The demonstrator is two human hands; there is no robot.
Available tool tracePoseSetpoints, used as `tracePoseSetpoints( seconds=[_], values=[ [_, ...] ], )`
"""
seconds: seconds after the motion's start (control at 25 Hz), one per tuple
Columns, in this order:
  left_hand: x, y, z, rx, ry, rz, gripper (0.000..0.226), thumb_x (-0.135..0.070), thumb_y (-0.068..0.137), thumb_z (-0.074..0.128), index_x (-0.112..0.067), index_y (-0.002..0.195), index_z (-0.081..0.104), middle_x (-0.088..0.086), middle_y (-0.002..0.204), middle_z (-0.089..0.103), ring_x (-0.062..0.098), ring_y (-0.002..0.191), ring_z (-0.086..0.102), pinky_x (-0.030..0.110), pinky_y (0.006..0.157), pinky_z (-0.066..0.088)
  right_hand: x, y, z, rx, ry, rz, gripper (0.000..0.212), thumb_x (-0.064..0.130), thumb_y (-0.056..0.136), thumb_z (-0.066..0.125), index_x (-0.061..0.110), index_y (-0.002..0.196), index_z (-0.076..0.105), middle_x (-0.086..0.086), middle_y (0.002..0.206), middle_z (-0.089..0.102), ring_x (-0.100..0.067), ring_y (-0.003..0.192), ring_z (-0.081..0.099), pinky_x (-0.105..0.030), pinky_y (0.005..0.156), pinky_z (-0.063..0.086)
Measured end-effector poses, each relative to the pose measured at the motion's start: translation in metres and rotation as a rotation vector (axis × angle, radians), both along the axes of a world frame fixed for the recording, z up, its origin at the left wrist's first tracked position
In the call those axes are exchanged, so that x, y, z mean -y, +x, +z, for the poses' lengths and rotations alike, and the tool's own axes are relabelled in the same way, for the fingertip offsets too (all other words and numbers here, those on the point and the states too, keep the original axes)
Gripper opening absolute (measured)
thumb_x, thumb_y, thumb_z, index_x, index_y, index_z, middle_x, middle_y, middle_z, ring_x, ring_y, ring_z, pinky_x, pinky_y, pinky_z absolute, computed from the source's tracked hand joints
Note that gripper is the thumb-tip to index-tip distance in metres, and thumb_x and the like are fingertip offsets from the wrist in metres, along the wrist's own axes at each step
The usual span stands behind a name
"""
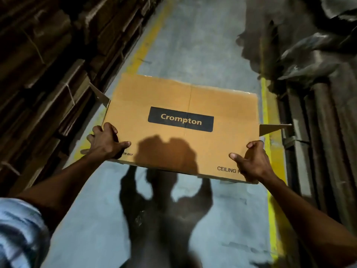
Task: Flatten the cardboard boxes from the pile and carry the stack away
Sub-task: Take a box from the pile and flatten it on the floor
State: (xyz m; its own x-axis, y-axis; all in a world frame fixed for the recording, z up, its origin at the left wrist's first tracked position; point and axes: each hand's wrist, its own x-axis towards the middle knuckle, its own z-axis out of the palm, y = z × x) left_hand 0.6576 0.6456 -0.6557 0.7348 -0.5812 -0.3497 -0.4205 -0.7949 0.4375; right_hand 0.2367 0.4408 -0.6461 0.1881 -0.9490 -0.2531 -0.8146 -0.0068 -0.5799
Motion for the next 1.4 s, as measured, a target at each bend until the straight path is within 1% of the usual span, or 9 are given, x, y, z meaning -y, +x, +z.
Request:
tracePoseSetpoints(
  seconds=[0.12,0.32,0.56,0.76,0.84,0.96,1.08,1.24,1.4],
  values=[
    [-0.011,-0.001,-0.047,-0.026,-0.021,0.018,0.063,-0.061,0.066,0.083,-0.030,0.100,0.040,0.013,0.123,0.044,0.041,0.114,0.047,0.057,0.095,0.045,0.010,-0.002,-0.053,-0.034,0.019,0.063,0.064,0.058,0.076,0.078,0.029,0.110,0.031,-0.009,0.099,0.064,-0.030,0.087,0.062,-0.040,0.072,0.047],
    [-0.030,-0.001,-0.119,-0.026,-0.003,0.018,0.055,-0.049,0.077,0.081,-0.024,0.111,0.046,0.016,0.131,0.044,0.039,0.120,0.046,0.055,0.102,0.041,0.009,0.010,-0.129,-0.055,0.081,0.114,0.067,0.059,0.079,0.075,0.029,0.120,0.032,-0.011,0.122,0.056,-0.026,0.098,0.056,-0.037,0.077,0.044],
    [-0.033,0.003,-0.174,0.001,0.014,0.073,0.056,-0.058,0.077,0.076,-0.033,0.116,0.044,0.009,0.142,0.035,0.044,0.131,0.034,0.066,0.101,0.038,0.012,0.003,-0.180,-0.008,0.269,0.232,0.129,0.079,0.035,0.084,0.033,0.143,0.028,-0.006,0.147,0.032,-0.026,0.130,0.042,-0.043,0.107,0.044],
    [-0.007,-0.004,-0.180,0.049,0.017,0.061,0.069,-0.059,0.079,0.074,-0.025,0.130,0.042,0.017,0.143,0.035,0.046,0.131,0.036,0.064,0.105,0.037,0.031,-0.001,-0.175,-0.176,0.287,0.434,0.150,0.070,0.034,0.085,0.032,0.157,0.008,-0.005,0.159,0.012,-0.034,0.146,0.022,-0.048,0.118,0.029],
    [-0.004,-0.002,-0.177,0.074,0.020,0.031,0.084,-0.071,0.069,0.075,-0.026,0.133,0.044,0.018,0.144,0.037,0.046,0.132,0.037,0.065,0.104,0.037,0.040,0.001,-0.174,-0.145,0.227,0.457,0.147,0.069,0.037,0.089,0.028,0.157,0.016,-0.007,0.153,0.028,-0.034,0.140,0.034,-0.046,0.113,0.040],
    [0.004,0.009,-0.157,0.123,0.052,-0.053,0.101,-0.087,0.057,0.069,-0.031,0.138,0.048,0.017,0.153,0.032,0.048,0.137,0.035,0.070,0.105,0.034,0.053,-0.004,-0.162,0.057,0.170,0.408,0.116,0.053,0.056,0.093,0.017,0.152,0.039,0.011,0.130,0.055,-0.016,0.119,0.057,-0.030,0.096,0.048],
    [0.017,0.018,-0.131,0.145,0.052,-0.080,0.106,-0.097,0.050,0.060,-0.032,0.134,0.057,0.016,0.153,0.036,0.045,0.135,0.042,0.065,0.106,0.037,0.067,-0.012,-0.152,0.167,0.178,0.232,0.094,0.058,0.057,0.091,0.031,0.140,0.056,0.008,0.134,0.061,-0.014,0.118,0.061,-0.033,0.100,0.050],
    [0.019,0.005,-0.144,0.157,0.074,-0.005,0.092,-0.087,0.061,0.064,-0.022,0.127,0.061,0.017,0.140,0.039,0.043,0.125,0.049,0.055,0.105,0.037,0.070,-0.004,-0.163,0.096,0.115,0.149,0.092,0.083,0.051,0.079,0.037,0.129,0.059,-0.005,0.118,0.068,-0.024,0.107,0.066,-0.044,0.097,0.054],
    [0.010,-0.008,-0.194,0.125,-0.029,0.117,0.088,-0.073,0.070,0.073,-0.019,0.134,0.047,0.014,0.145,0.030,0.039,0.124,0.053,0.055,0.111,0.027,0.065,0.007,-0.204,0.003,0.086,0.088,0.091,0.082,0.061,0.074,0.029,0.132,0.052,-0.010,0.109,0.068,-0.029,0.105,0.063,-0.044,0.094,0.053]
  ],
)
